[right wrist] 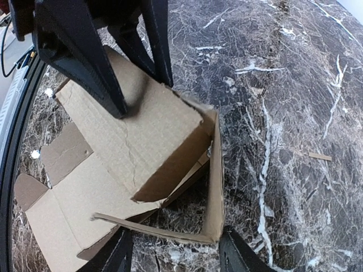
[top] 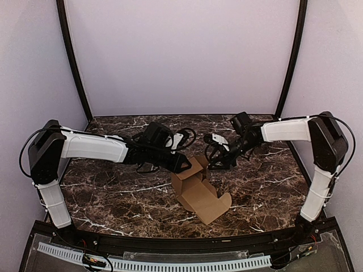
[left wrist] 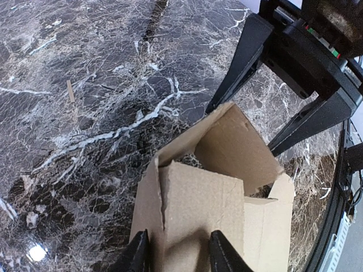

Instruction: Fold the paper box

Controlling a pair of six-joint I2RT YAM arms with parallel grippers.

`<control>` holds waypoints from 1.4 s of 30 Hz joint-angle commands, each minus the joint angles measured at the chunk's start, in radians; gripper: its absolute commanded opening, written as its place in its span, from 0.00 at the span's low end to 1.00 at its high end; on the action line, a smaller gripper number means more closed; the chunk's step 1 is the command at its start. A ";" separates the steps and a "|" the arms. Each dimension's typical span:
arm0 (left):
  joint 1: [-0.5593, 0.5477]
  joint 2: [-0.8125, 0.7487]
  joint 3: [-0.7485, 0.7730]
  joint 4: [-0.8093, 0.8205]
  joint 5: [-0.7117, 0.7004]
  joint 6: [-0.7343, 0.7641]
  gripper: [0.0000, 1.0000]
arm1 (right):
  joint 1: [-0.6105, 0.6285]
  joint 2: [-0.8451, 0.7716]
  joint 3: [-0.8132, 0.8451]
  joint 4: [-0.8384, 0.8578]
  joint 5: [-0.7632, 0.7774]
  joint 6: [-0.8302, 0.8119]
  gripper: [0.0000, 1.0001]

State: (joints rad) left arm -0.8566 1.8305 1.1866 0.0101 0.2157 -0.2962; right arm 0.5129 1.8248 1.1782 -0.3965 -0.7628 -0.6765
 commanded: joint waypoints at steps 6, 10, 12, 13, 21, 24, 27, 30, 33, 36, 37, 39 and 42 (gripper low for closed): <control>-0.001 0.007 -0.029 -0.057 -0.007 0.005 0.36 | 0.006 0.101 0.128 -0.039 0.021 0.022 0.52; -0.002 0.006 -0.022 -0.063 -0.008 0.006 0.36 | -0.004 0.085 0.106 -0.059 0.006 0.027 0.53; -0.002 0.008 -0.021 -0.062 -0.012 0.007 0.36 | -0.004 0.067 0.087 -0.052 0.005 0.032 0.53; -0.002 0.009 -0.020 -0.057 -0.011 0.007 0.36 | -0.004 0.063 0.081 -0.044 0.003 0.040 0.53; -0.002 0.025 -0.008 -0.059 -0.012 0.008 0.36 | 0.016 0.089 0.090 -0.092 -0.065 -0.037 0.54; -0.001 0.026 -0.003 -0.063 -0.021 0.003 0.36 | 0.035 0.077 0.074 -0.093 -0.062 -0.025 0.57; -0.002 0.031 0.001 -0.054 -0.025 -0.004 0.36 | 0.052 0.054 0.032 -0.024 -0.029 0.022 0.56; -0.002 0.040 0.010 -0.048 -0.021 -0.011 0.36 | 0.056 0.042 -0.020 0.078 0.008 0.071 0.56; -0.001 0.042 0.009 -0.039 -0.008 -0.029 0.35 | 0.058 0.045 -0.032 0.123 0.023 0.098 0.56; 0.002 0.042 0.006 -0.022 0.016 -0.053 0.35 | 0.065 0.039 -0.037 0.145 0.032 0.105 0.56; 0.004 0.041 0.004 -0.019 0.022 -0.068 0.35 | 0.069 0.038 -0.033 0.138 0.037 0.104 0.56; 0.007 0.036 -0.003 0.001 0.038 -0.090 0.35 | 0.074 0.029 -0.041 0.156 0.056 0.129 0.56; 0.015 0.026 -0.019 0.062 0.081 -0.127 0.35 | 0.089 0.008 -0.078 0.211 0.103 0.160 0.56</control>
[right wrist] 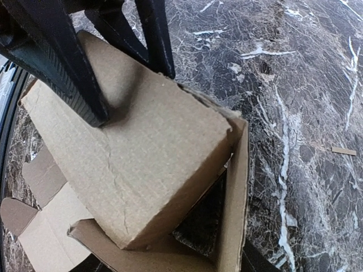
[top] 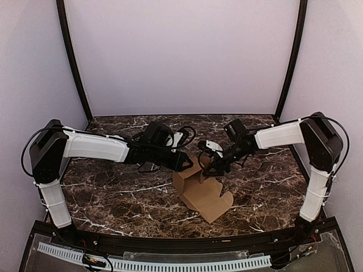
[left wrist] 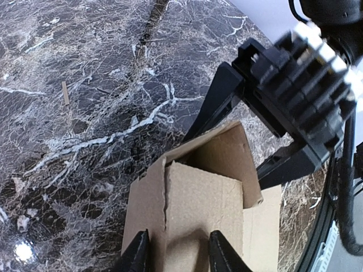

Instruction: Fold the paper box

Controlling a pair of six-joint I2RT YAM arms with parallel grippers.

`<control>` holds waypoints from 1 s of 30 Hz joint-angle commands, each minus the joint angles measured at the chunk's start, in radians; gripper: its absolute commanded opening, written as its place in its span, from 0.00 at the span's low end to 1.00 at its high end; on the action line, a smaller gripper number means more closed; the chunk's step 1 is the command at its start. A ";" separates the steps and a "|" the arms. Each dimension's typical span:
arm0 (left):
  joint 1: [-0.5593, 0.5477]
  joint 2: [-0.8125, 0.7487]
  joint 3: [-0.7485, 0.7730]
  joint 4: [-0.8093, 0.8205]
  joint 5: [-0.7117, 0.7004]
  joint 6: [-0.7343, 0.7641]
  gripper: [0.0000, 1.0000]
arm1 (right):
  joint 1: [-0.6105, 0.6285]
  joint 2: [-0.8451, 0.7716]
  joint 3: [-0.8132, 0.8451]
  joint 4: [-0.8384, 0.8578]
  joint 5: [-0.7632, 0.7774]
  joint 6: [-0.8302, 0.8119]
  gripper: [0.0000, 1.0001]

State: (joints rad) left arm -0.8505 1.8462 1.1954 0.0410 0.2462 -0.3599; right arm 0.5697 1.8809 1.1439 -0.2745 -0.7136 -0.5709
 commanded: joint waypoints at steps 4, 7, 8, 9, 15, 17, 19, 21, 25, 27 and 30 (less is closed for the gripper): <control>0.036 -0.004 -0.061 0.115 0.121 -0.135 0.36 | 0.035 -0.078 -0.096 0.170 0.091 0.079 0.58; 0.051 -0.015 -0.091 0.182 0.176 -0.185 0.40 | 0.034 -0.075 -0.094 0.172 0.099 0.087 0.60; 0.057 -0.021 -0.096 0.191 0.183 -0.191 0.41 | 0.035 -0.075 -0.094 0.176 0.098 0.094 0.60; 0.059 -0.023 -0.101 0.201 0.194 -0.200 0.42 | 0.035 -0.074 -0.093 0.178 0.092 0.103 0.60; 0.080 -0.037 -0.138 0.293 0.273 -0.258 0.46 | 0.035 -0.082 -0.099 0.203 0.092 0.117 0.60; 0.092 -0.045 -0.162 0.354 0.303 -0.296 0.48 | 0.034 -0.093 -0.118 0.225 0.090 0.110 0.60; 0.103 -0.047 -0.187 0.416 0.328 -0.340 0.49 | 0.037 -0.102 -0.136 0.251 0.089 0.107 0.60; 0.114 -0.040 -0.201 0.455 0.346 -0.372 0.49 | 0.037 -0.098 -0.137 0.269 0.100 0.117 0.56; 0.121 -0.020 -0.219 0.540 0.385 -0.436 0.49 | 0.045 -0.079 -0.138 0.318 0.121 0.151 0.54; 0.124 -0.006 -0.230 0.596 0.402 -0.478 0.49 | 0.059 -0.085 -0.153 0.346 0.139 0.157 0.55; 0.134 0.022 -0.250 0.718 0.427 -0.566 0.49 | 0.079 -0.100 -0.181 0.396 0.172 0.151 0.54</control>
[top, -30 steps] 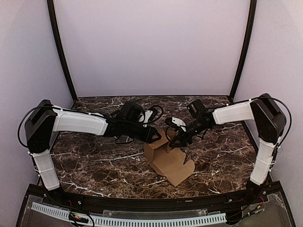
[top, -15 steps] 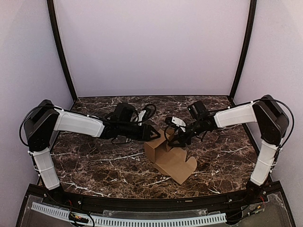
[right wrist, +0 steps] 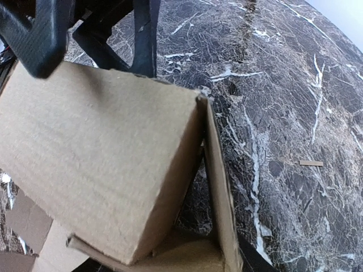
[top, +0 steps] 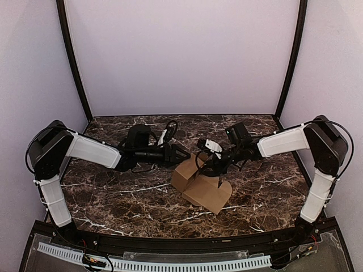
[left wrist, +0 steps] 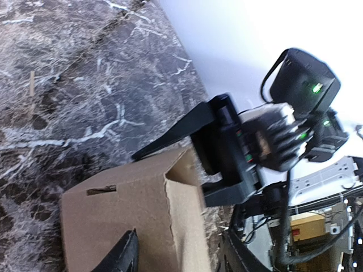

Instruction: Fold the paper box

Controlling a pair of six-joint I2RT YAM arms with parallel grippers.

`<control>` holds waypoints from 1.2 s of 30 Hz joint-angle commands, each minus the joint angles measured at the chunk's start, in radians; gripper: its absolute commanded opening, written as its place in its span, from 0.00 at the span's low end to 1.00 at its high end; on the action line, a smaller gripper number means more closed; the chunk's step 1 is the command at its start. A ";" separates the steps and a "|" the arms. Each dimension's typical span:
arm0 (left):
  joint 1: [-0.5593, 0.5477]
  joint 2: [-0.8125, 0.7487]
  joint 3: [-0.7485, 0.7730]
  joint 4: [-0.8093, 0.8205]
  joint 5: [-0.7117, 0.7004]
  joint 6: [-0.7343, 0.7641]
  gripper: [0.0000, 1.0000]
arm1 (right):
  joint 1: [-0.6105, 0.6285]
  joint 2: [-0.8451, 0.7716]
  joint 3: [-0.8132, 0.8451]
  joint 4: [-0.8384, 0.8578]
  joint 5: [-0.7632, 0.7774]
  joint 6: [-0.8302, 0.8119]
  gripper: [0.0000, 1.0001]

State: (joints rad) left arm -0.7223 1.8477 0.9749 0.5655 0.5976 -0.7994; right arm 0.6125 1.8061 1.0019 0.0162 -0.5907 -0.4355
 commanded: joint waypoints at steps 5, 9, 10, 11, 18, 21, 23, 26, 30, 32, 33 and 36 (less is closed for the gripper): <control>0.014 0.087 -0.029 0.241 0.100 -0.185 0.49 | 0.044 -0.032 -0.067 0.195 0.105 0.039 0.50; 0.032 0.086 -0.042 0.169 0.061 -0.144 0.49 | 0.044 -0.049 -0.086 0.219 0.085 0.068 0.48; 0.034 0.081 -0.041 0.117 0.042 -0.128 0.49 | 0.044 -0.057 -0.093 0.231 0.076 0.084 0.48; 0.035 0.078 -0.037 0.087 0.032 -0.092 0.48 | 0.043 -0.062 -0.092 0.237 0.070 0.099 0.47; 0.037 0.005 -0.022 -0.172 -0.070 0.062 0.49 | 0.049 0.017 -0.025 0.213 0.099 0.166 0.41; 0.036 -0.007 -0.019 -0.218 -0.088 0.098 0.50 | 0.065 0.049 -0.003 0.206 0.110 0.151 0.41; 0.037 -0.006 -0.023 -0.212 -0.083 0.099 0.50 | 0.070 0.063 0.001 0.214 0.109 0.144 0.41; 0.038 0.002 -0.025 -0.207 -0.076 0.098 0.49 | 0.073 0.072 0.015 0.192 0.068 0.095 0.44; 0.045 -0.056 -0.033 -0.240 -0.098 0.140 0.51 | 0.072 0.042 -0.012 0.185 0.066 0.059 0.48; 0.048 -0.109 -0.015 -0.297 -0.129 0.189 0.54 | 0.073 0.025 -0.014 0.182 0.058 0.045 0.50; 0.048 -0.141 -0.005 -0.355 -0.155 0.207 0.55 | 0.072 0.023 -0.009 0.178 0.055 0.038 0.51; 0.047 -0.194 0.071 -0.507 -0.251 0.297 0.63 | 0.072 0.029 0.022 0.160 0.041 0.023 0.54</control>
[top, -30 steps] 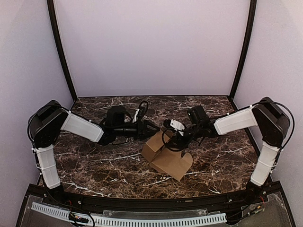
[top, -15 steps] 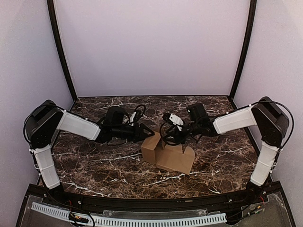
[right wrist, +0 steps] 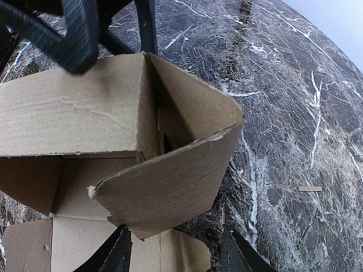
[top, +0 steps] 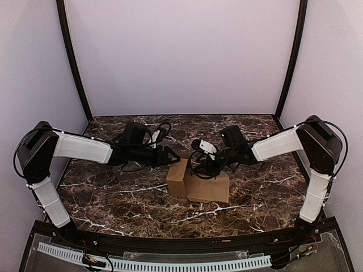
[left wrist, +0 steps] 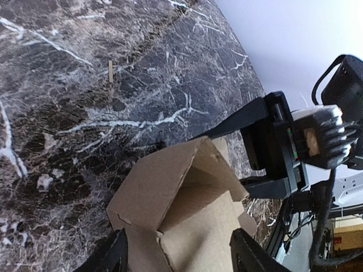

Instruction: Fold the paper box

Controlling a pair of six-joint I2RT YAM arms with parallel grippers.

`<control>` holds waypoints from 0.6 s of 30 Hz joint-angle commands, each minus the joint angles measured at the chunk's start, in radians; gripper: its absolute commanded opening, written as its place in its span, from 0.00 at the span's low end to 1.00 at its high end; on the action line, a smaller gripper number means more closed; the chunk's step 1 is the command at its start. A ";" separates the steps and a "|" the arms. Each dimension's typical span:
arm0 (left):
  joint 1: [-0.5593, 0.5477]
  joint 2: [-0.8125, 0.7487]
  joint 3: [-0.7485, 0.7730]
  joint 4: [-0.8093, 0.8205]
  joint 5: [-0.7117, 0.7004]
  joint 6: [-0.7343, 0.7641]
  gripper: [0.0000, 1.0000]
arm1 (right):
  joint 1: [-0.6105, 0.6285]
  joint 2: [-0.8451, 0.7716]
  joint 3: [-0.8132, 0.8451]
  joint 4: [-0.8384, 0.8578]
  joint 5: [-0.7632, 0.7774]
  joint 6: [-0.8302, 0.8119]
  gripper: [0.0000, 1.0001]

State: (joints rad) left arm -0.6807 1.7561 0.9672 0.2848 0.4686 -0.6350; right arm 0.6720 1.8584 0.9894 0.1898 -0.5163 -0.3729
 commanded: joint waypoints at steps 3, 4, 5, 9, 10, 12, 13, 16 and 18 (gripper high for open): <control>0.000 -0.141 0.148 -0.432 -0.187 0.171 0.65 | 0.011 -0.018 0.064 -0.040 -0.057 -0.061 0.55; -0.003 -0.147 0.168 -0.463 -0.236 0.179 0.65 | 0.011 -0.017 0.070 -0.048 -0.065 -0.073 0.56; -0.011 -0.157 0.184 -0.519 -0.260 0.181 0.65 | 0.007 -0.019 0.078 -0.055 -0.069 -0.083 0.56; -0.055 -0.188 0.192 -0.614 -0.324 0.172 0.65 | -0.022 -0.023 0.130 -0.166 -0.133 -0.166 0.58; -0.067 -0.194 0.192 -0.629 -0.334 0.171 0.65 | -0.034 -0.021 0.154 -0.213 -0.153 -0.196 0.58; -0.110 -0.210 0.195 -0.656 -0.363 0.175 0.65 | -0.063 -0.021 0.191 -0.288 -0.183 -0.244 0.58; -0.138 -0.216 0.199 -0.665 -0.376 0.173 0.66 | -0.077 -0.020 0.204 -0.306 -0.191 -0.257 0.59; -0.183 -0.218 0.202 -0.681 -0.440 0.153 0.67 | -0.111 -0.005 0.251 -0.346 -0.208 -0.280 0.62; -0.209 -0.202 0.211 -0.686 -0.486 0.130 0.71 | -0.117 0.022 0.297 -0.374 -0.214 -0.297 0.64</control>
State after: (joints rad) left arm -0.8501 1.5726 1.1591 -0.3157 0.1001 -0.4828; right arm 0.5785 1.8587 1.2102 -0.0837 -0.6800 -0.5999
